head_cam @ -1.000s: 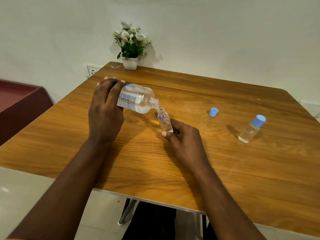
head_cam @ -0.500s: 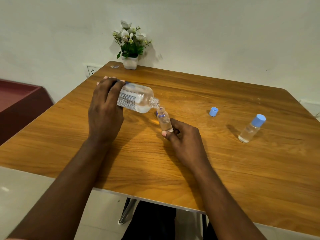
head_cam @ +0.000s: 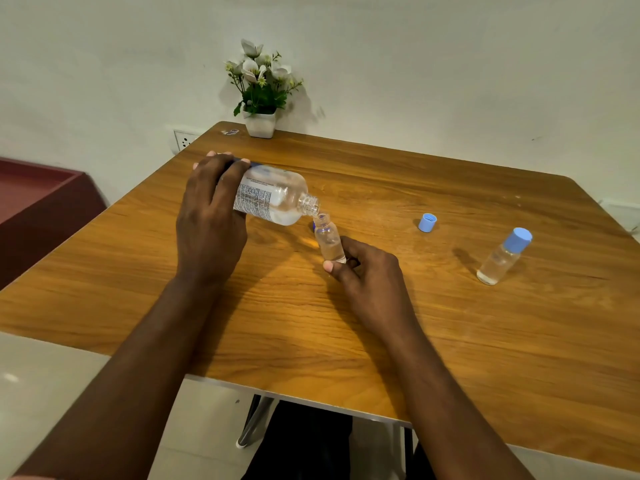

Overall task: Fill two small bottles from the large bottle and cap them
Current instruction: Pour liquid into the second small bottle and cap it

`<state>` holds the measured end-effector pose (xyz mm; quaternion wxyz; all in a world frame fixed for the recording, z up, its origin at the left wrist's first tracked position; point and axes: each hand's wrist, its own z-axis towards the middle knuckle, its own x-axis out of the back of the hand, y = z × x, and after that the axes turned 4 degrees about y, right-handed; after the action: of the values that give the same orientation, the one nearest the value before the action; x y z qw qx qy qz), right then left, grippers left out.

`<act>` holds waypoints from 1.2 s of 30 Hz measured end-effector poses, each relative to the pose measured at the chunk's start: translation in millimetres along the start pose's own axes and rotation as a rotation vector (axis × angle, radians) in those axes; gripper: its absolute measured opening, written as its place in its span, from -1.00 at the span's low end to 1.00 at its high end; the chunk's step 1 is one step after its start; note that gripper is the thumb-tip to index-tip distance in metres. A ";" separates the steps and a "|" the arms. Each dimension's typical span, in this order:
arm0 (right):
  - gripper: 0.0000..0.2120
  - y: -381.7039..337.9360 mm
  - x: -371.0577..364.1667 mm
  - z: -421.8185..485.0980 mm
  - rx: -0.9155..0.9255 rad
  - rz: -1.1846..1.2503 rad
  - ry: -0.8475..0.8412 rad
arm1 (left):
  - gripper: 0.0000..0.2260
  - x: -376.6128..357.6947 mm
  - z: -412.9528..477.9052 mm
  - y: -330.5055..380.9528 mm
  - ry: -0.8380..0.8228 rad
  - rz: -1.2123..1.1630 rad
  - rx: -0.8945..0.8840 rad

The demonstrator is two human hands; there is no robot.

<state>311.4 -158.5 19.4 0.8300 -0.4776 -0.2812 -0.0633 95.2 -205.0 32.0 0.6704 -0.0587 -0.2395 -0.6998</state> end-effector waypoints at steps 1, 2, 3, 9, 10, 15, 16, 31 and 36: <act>-0.79 0.1 0.1 0.0 -0.001 -0.003 -0.002 | -0.54 -0.2 0.0 -0.3 0.002 -0.001 0.000; -0.79 0.2 0.1 0.2 -0.002 -0.005 -0.004 | -0.53 -0.3 -0.4 -0.6 0.004 -0.002 -0.001; -0.79 0.1 0.3 0.2 -0.002 -0.006 -0.005 | -0.52 -0.3 -0.6 -0.8 0.004 -0.004 -0.001; -0.79 -0.8 0.9 -0.3 -0.013 0.003 -0.006 | -0.53 -0.5 -0.5 -0.9 -0.002 -0.009 -0.006; -0.80 -0.9 0.8 -0.3 -0.013 0.005 -0.006 | -0.53 -0.4 -0.4 -0.9 -0.002 -0.008 -0.007; -0.78 -0.7 0.5 -0.5 -0.008 -0.006 0.000 | -0.55 0.0 -0.6 0.3 -0.007 -0.007 0.000; -0.78 -0.7 0.4 -0.6 -0.008 -0.004 0.001 | -0.55 0.3 -0.6 0.5 -0.009 -0.008 0.000; -0.79 0.0 0.7 -0.8 -0.011 -0.010 -0.005 | -0.53 0.3 0.0 -0.3 -0.009 -0.002 0.000; -0.80 0.1 0.4 -0.9 -0.010 -0.013 -0.004 | -0.52 -0.3 -0.1 -0.4 -0.001 0.000 0.001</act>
<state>312.1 -159.2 19.2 0.8265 -0.4802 -0.2857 -0.0690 94.9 -204.7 31.7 0.6705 -0.0588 -0.2401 -0.6996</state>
